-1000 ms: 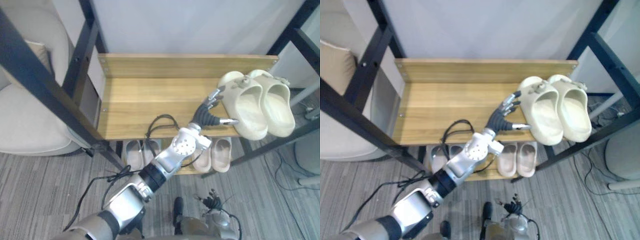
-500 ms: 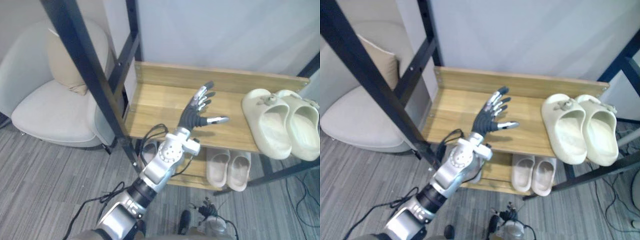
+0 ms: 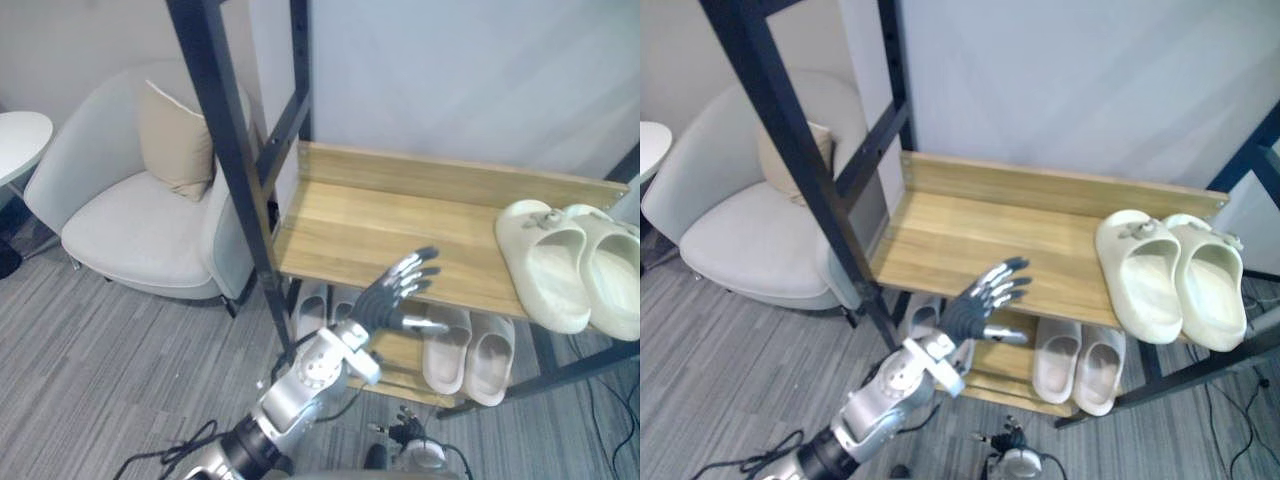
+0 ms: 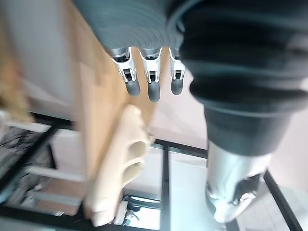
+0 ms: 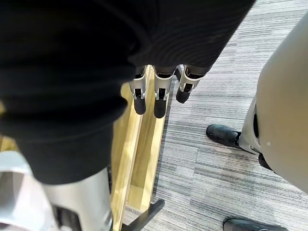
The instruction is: Organize the slippers on the shoe rack
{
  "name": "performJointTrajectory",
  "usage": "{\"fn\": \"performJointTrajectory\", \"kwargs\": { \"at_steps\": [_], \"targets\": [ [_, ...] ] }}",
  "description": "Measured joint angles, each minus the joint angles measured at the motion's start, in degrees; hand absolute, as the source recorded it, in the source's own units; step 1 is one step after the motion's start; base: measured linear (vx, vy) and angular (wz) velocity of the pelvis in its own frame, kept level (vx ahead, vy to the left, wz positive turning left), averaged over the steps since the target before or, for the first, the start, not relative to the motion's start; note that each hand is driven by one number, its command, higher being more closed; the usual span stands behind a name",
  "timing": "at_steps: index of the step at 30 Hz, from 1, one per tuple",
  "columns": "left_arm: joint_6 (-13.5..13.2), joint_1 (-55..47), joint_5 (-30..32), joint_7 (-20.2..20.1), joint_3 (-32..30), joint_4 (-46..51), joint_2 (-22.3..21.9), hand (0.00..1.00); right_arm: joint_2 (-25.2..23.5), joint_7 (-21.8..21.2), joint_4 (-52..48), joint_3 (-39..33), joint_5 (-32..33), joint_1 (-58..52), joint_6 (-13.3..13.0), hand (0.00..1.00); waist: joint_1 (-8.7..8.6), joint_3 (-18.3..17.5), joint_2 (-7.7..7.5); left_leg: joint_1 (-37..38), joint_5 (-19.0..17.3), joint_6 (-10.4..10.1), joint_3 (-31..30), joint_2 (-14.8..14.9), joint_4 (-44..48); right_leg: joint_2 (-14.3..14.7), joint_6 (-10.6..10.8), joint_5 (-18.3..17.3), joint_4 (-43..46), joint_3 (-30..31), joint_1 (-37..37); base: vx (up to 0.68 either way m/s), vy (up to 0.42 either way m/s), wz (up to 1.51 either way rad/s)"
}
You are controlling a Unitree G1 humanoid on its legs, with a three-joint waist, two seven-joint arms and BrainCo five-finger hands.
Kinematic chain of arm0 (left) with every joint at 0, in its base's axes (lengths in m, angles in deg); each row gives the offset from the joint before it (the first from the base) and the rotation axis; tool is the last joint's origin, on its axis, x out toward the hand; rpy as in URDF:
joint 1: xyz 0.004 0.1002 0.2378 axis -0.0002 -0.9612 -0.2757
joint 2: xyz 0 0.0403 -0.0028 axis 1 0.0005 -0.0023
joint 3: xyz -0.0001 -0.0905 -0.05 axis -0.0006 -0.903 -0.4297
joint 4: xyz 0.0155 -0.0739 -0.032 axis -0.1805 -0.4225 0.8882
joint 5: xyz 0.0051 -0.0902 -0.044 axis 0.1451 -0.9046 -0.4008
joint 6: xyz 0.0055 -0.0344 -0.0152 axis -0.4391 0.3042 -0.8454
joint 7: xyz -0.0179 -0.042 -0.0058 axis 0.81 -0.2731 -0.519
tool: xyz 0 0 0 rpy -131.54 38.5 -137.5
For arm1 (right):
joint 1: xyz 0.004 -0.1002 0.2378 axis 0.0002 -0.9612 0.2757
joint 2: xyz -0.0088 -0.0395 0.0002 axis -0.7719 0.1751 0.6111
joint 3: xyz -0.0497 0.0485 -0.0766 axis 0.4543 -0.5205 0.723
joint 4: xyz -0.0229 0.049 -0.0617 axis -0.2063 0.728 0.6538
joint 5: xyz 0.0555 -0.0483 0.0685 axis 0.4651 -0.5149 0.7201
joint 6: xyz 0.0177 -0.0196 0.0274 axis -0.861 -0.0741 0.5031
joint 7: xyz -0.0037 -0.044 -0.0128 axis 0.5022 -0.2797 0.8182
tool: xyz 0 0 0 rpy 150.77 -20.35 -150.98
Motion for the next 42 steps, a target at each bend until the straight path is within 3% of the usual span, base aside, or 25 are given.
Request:
{"fn": "performJointTrajectory", "kwargs": {
  "at_steps": [7,12,17,21,27,36,38,39,42],
  "targets": [
    [0.86,-8.54,0.44,-2.71,-1.36,-6.93,3.75,0.00,0.64,-0.20,0.00,1.95,-0.78,-0.05,0.03,0.00,0.10,0.01,0.00,0.14,-0.02,0.03,-0.65,-0.04,0.05,0.02,0.01,-0.02,-0.02,-0.57,0.49,0.01,0.008,0.03],
    [0.98,-15.52,4.86,-3.54,-9.36,-18.33,4.79,0.00,1.70,-0.62,-0.03,2.06,-2.28,-0.35,0.00,0.00,0.11,0.20,-0.28,0.45,-0.05,0.05,-0.50,0.03,0.08,0.10,0.00,-0.03,-0.02,-0.33,0.73,0.00,0.002,-0.01],
    [0.85,-15.82,9.33,-3.15,-13.99,-29.63,4.49,0.00,2.24,-1.62,-0.25,1.86,-2.31,-1.53,-0.55,0.00,0.20,0.36,-0.52,1.23,-0.41,0.17,0.35,0.09,0.08,0.18,0.06,-0.09,-0.02,0.76,1.02,0.00,0.019,-0.11],
    [0.67,-14.94,17.61,-0.44,-21.58,-43.53,1.10,0.00,2.34,-2.34,-0.24,1.51,-2.42,-1.66,-0.98,0.00,0.25,0.51,-0.76,2.02,-1.01,0.11,2.13,0.26,-0.22,0.36,0.70,-0.60,-0.02,2.74,1.05,0.01,0.021,-0.19],
    [0.55,-12.65,23.26,3.97,-31.03,-53.45,-1.75,0.00,2.09,-2.84,0.03,-0.34,-4.29,-1.66,-0.95,0.00,0.50,0.45,-0.84,3.22,-2.09,0.22,4.14,0.58,-0.26,0.78,0.59,-0.70,0.01,4.79,1.11,0.06,0.021,-0.18],
    [0.62,-12.70,23.99,8.03,-39.17,-56.91,-2.62,0.00,2.30,-3.50,2.29,-1.83,-4.41,-0.41,-0.93,0.00,0.69,0.72,-1.20,3.78,-4.88,1.86,4.69,-0.27,2.22,0.25,0.97,-0.91,0.52,7.12,1.36,0.08,0.039,-0.13],
    [0.58,-12.68,24.00,8.24,-40.25,-56.87,-3.03,0.00,2.43,-3.56,2.23,-2.33,-4.49,0.02,-0.94,0.00,0.71,1.75,-0.76,3.23,-6.40,2.29,4.63,-0.48,4.78,-0.58,1.66,-2.68,4.19,7.26,0.54,-0.01,0.098,0.02],
    [0.58,-12.69,23.95,8.81,-40.51,-56.83,-3.12,0.00,2.57,-3.57,2.13,-2.35,-4.55,0.41,-0.97,0.00,0.67,2.46,-0.59,2.54,-7.47,2.66,4.25,-0.99,6.90,-2.13,2.03,-5.85,10.90,7.42,-1.91,-0.03,0.119,0.11],
    [0.49,-12.45,23.92,9.12,-40.49,-56.63,-3.21,0.00,3.11,-3.67,1.73,-2.30,-5.43,0.50,-0.99,0.00,0.64,3.28,-0.90,1.91,-8.27,3.26,2.03,-2.44,9.57,-4.56,1.82,-9.30,20.85,9.40,-4.82,-0.02,0.104,0.47]
  ]
}}
